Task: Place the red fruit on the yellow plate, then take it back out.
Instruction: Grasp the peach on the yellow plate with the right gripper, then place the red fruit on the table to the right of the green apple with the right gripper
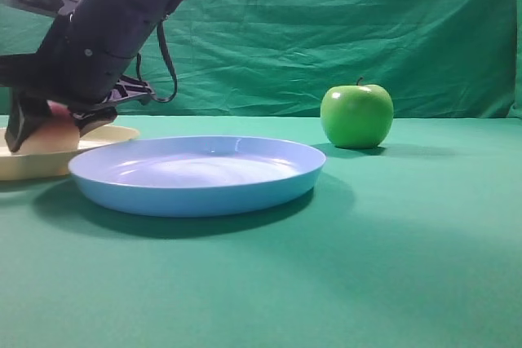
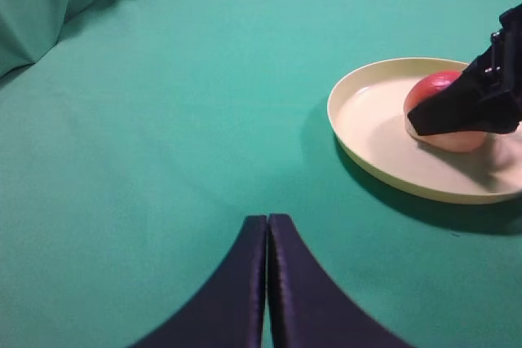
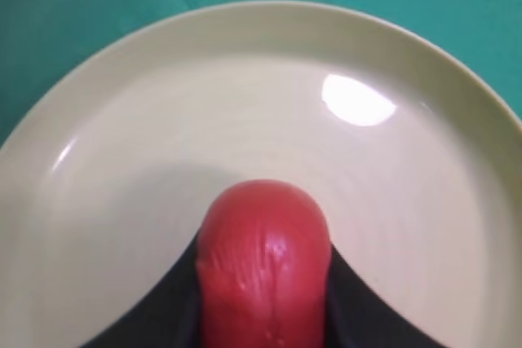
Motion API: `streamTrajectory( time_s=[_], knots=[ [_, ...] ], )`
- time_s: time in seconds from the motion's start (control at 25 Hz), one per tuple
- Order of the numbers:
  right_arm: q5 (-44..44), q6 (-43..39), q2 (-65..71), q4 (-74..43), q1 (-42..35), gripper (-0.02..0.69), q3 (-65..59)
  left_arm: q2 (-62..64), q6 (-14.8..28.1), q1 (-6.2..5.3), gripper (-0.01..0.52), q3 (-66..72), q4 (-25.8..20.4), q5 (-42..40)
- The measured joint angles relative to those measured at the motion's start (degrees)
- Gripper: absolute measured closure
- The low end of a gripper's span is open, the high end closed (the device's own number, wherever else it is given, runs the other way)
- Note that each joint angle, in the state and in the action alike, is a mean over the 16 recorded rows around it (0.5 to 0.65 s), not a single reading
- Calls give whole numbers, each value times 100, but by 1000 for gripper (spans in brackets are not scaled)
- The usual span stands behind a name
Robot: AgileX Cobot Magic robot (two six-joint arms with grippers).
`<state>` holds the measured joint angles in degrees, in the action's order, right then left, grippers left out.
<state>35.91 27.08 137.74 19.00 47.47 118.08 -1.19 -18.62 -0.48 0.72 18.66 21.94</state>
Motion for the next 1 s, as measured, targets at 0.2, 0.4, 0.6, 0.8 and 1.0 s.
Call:
streamTrajectory(
  time_s=[0.2,0.4,0.6,0.8,1.0],
  knots=[
    [757,-517,-495,-679,-115,456,4,0,0,0,514,0,0,0],
    [1630,-1124,-1095,-1231,-281,459,-12,0,0,0,514,0,0,0],
    [2275,-1619,-1769,-1513,-494,459,-333,0,0,0,514,0,0,0],
    [2363,-1865,-2669,-1568,-801,459,-1268,0,0,0,514,0,0,0],
    [1937,-2033,-3767,-1570,-1244,459,-2740,0,0,0,514,0,0,0]
  ],
)
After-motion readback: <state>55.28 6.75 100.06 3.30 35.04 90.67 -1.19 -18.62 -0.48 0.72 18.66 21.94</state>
